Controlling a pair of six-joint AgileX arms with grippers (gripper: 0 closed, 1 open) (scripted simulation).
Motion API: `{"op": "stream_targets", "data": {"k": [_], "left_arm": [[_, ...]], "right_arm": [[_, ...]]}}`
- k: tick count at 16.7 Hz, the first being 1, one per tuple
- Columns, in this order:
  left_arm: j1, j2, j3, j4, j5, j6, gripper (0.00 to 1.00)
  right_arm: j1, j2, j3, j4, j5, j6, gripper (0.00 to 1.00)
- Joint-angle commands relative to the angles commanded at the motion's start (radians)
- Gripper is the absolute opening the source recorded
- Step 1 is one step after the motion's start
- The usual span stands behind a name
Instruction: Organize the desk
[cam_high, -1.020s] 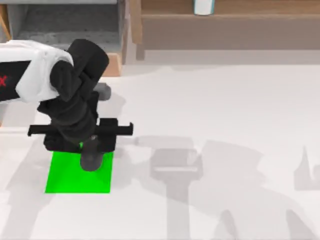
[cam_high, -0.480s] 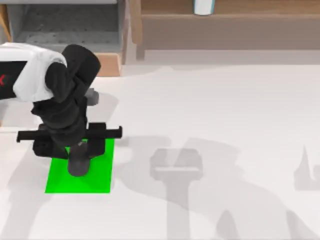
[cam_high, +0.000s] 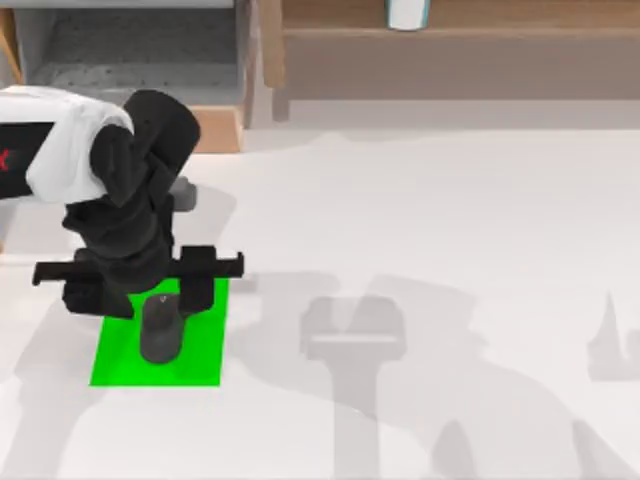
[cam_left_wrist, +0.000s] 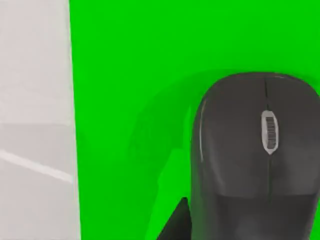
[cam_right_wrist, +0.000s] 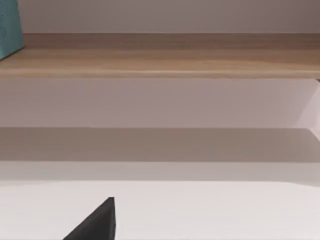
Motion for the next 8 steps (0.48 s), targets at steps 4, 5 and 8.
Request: {"op": "stream_targets", "data": {"k": [4,5,8], "left_arm": [[0.0,0.0,0.0,0.0,0.0,0.0,1.0],[0.0,0.0,0.0,0.0,0.0,0.0,1.0],[0.0,0.0,0.0,0.0,0.0,0.0,1.0]], "right_arm": [[0.0,0.0,0.0,0.0,0.0,0.0,1.0],[0.0,0.0,0.0,0.0,0.0,0.0,1.0],[0.0,0.0,0.0,0.0,0.0,0.0,1.0]]}}
